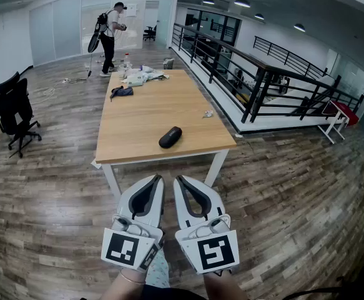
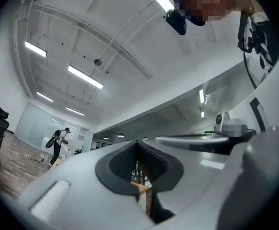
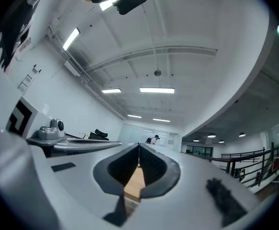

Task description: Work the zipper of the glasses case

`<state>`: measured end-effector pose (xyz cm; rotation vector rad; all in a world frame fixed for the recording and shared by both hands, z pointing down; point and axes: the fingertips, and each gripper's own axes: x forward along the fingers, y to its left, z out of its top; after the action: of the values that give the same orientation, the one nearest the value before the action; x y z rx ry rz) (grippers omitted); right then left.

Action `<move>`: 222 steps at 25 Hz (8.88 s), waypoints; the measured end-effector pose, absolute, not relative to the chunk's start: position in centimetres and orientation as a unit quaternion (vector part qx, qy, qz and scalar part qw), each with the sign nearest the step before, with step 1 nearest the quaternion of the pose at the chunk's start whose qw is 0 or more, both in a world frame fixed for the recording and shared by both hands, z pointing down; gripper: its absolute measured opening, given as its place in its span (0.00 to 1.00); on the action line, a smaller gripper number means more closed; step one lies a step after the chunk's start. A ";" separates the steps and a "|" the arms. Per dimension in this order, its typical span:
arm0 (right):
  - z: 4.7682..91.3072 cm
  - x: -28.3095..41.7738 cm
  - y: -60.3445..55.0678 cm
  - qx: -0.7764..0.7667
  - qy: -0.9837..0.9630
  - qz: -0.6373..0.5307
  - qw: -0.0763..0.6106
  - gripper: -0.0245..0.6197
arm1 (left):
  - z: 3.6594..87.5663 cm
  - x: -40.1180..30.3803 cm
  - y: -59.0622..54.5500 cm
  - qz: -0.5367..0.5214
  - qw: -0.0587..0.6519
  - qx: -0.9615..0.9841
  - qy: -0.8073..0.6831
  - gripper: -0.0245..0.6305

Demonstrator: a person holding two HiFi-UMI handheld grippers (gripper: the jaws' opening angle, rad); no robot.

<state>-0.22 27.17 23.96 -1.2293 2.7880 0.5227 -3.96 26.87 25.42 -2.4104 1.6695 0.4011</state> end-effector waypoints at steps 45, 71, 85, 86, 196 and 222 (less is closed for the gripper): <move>26.8 -0.8 -18.3 -0.457 0.883 0.106 -0.001 0.05 | 55.6 -9.5 -25.2 -0.226 -0.291 -0.853 0.371 0.68; 28.3 5.3 -21.5 -0.483 0.873 0.033 0.049 0.05 | 64.3 -2.3 -21.9 -0.466 -0.198 -0.826 0.247 0.74; 28.9 5.4 -21.8 -0.478 0.876 0.058 0.022 0.05 | 59.2 -1.9 -21.9 -0.386 -0.054 -0.864 0.318 0.62; 29.1 5.3 -21.8 -0.474 0.877 0.081 0.001 0.05 | 57.0 -1.8 -22.2 -0.345 -0.059 -0.880 0.323 0.62; 28.3 -3.3 -11.4 -0.140 0.924 0.341 -0.101 0.05 | 29.2 -3.5 -15.1 0.159 -0.217 -0.963 0.031 0.51; 31.5 -3.5 -12.4 -0.158 0.939 0.282 -0.115 0.05 | 24.8 -6.4 -20.2 0.250 -0.213 -0.915 0.233 0.51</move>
<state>-3.45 -12.40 31.55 -0.5366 3.1889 0.9566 -6.37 -20.18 24.83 -3.3462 0.8516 0.9143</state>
